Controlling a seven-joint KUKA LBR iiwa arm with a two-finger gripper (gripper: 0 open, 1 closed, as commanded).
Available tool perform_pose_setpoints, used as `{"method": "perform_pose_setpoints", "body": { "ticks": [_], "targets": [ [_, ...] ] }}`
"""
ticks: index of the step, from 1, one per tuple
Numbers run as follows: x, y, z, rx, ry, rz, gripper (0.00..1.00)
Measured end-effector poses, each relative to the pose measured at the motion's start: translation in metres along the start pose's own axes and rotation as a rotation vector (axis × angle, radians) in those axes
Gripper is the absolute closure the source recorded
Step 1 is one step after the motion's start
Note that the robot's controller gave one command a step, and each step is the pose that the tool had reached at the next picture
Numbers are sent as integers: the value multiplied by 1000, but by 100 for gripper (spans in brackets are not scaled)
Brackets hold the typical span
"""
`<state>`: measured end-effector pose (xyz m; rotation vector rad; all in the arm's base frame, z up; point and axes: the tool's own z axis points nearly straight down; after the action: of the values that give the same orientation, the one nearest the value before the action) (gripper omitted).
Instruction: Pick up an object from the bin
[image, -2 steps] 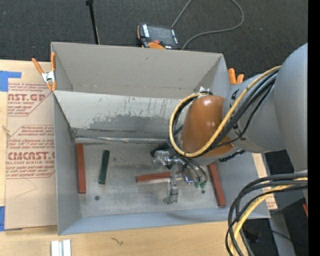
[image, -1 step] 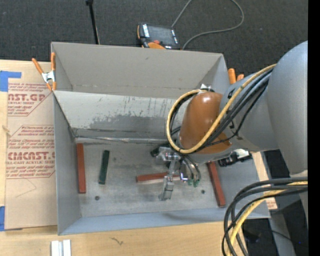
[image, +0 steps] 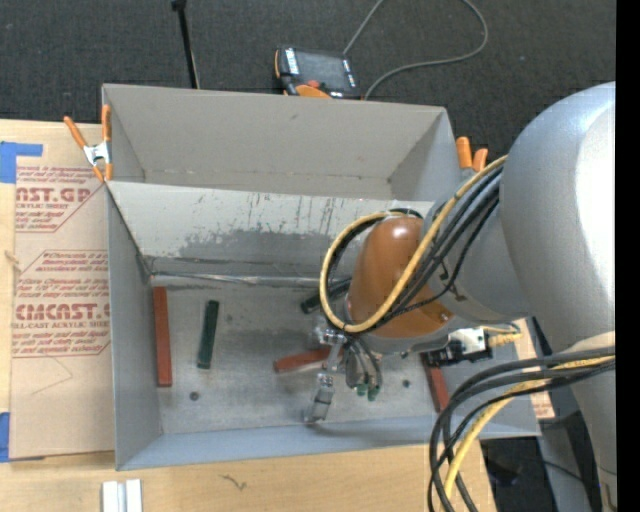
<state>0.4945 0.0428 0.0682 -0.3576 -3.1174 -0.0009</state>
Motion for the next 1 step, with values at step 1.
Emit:
{"method": "perform_pose_setpoints", "body": {
  "ticks": [1],
  "targets": [
    [-27, 7, -2, 1, -6, -375, 0]
  ]
}}
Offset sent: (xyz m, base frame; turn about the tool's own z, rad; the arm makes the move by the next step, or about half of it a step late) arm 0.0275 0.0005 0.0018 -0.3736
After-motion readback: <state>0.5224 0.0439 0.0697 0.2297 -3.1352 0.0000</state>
